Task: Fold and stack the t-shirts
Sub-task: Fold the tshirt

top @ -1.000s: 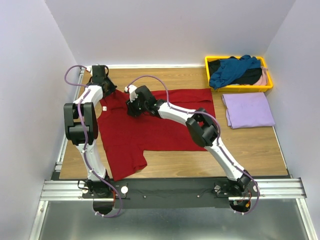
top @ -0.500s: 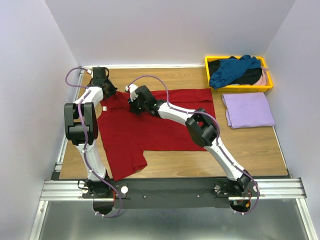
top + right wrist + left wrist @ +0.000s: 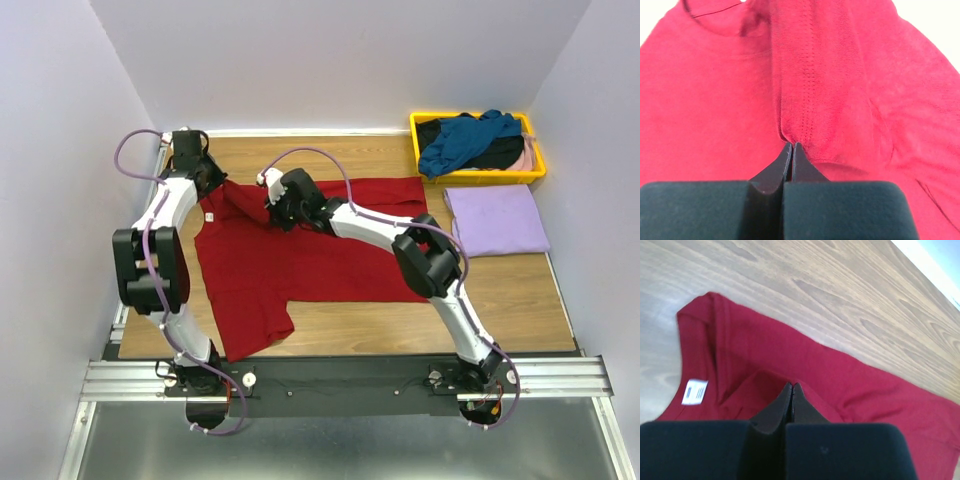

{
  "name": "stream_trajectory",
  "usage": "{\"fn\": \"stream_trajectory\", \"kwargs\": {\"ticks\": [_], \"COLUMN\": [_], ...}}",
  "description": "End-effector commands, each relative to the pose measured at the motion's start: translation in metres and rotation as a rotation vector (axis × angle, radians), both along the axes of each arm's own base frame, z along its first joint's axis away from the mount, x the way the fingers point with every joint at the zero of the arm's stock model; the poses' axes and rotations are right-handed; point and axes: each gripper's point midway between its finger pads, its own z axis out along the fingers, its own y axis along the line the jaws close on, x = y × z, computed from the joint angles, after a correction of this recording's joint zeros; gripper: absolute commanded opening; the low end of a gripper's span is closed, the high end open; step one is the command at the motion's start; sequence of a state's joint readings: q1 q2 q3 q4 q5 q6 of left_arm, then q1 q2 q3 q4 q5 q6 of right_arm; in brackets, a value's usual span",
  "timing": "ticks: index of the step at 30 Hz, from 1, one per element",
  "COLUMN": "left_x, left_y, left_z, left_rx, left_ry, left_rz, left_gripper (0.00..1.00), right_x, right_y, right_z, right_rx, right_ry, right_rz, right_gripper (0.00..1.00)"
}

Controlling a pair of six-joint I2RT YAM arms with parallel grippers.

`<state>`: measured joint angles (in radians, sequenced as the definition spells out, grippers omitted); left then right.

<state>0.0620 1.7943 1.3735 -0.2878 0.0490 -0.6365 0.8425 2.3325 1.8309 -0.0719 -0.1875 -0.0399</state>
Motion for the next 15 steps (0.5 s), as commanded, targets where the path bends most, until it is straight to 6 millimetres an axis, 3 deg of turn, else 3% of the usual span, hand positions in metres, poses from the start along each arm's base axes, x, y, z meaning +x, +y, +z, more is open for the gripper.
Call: {"fn": "stream_trajectory", "kwargs": {"ticks": [1,7,15], "left_x": [-0.033,-0.069,-0.120], "left_y": [0.002,0.000,-0.012], "left_z": [0.000,-0.003,-0.030], "left_rx": [0.011,0.016,-0.029], "left_ry": [0.038,0.066,0.142], "left_rz": [-0.003,-0.012,-0.031], "left_gripper": [0.00,0.00,0.00], "right_x": [-0.022,-0.042,-0.058], "right_y": [-0.011,-0.026,-0.045], "right_z": [0.012,0.017,-0.002], "right_rx": [-0.021,-0.045,-0.105], "right_ry": [0.009,0.032,0.074], "right_rz": [0.074,0.141,0.165], "right_gripper": [0.01,0.01,0.01]}}
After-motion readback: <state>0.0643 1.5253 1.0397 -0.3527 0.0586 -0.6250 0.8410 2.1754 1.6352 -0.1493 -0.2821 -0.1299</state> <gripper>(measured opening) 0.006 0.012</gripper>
